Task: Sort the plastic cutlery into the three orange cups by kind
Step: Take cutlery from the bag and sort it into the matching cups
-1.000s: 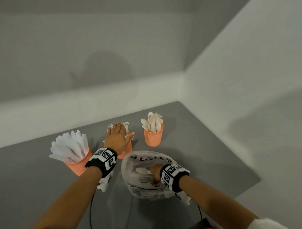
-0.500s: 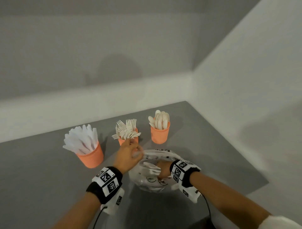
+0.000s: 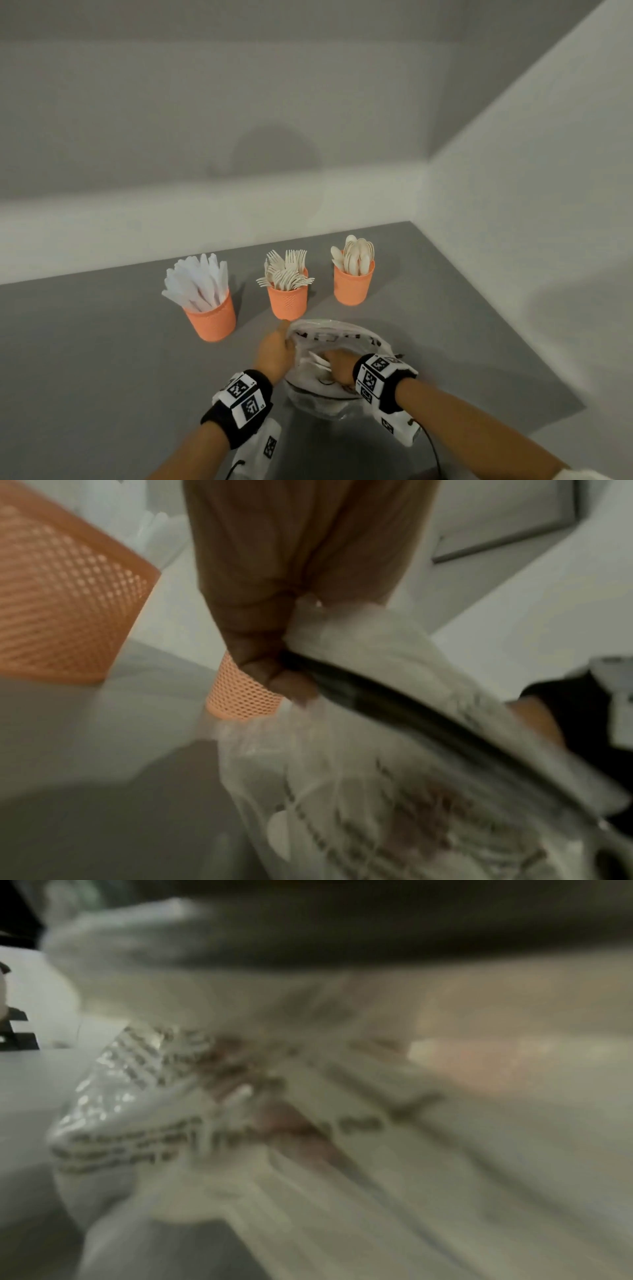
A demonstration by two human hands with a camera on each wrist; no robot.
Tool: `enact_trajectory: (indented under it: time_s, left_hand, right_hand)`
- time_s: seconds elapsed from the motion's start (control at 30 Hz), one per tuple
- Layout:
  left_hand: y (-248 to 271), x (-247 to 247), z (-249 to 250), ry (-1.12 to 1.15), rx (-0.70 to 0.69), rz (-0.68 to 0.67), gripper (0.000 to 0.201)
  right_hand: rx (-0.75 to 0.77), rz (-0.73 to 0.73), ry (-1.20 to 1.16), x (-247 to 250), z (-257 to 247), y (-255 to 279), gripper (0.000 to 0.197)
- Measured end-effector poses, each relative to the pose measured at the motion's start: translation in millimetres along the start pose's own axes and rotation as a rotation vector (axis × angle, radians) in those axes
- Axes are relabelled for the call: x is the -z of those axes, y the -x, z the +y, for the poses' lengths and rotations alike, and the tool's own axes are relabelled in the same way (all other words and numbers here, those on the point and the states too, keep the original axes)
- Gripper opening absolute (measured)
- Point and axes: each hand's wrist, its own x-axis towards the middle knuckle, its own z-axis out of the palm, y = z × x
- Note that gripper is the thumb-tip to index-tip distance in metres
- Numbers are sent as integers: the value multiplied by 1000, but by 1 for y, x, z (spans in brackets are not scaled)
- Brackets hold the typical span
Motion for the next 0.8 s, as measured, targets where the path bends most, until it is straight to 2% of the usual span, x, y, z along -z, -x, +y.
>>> enact_trajectory:
  time_s: [0.07, 0.2, 0.37, 0.43, 0.5, 0.57, 0.7, 0.8]
  left_hand:
    - [0, 5, -6, -86, 18, 75, 36]
    - [4, 8, -16, -170, 68, 68, 36]
    - [2, 7, -17, -126, 75, 61, 29]
    - [2, 7, -19, -90, 96, 49, 22]
    - [3, 8, -16, -10, 156, 29, 8]
    - [2, 10, -12, 142, 252, 10, 7]
    - [2, 11, 4, 464, 355, -19, 15]
    - [1, 12, 10, 567, 379, -83, 20]
  right_hand:
    - [18, -2, -23, 4, -4, 2, 37]
    - [90, 64, -109, 14, -3, 11, 39]
    - [158, 170, -237, 16, 5, 17, 35]
    - [159, 223, -392, 18, 10, 15, 37]
    - [174, 224, -544, 22, 11, 14, 23]
    - [190, 220, -656, 27, 10, 13, 10]
    - [243, 252, -795, 47, -4, 12, 19]
    - [268, 303, -846, 63, -11, 8, 30]
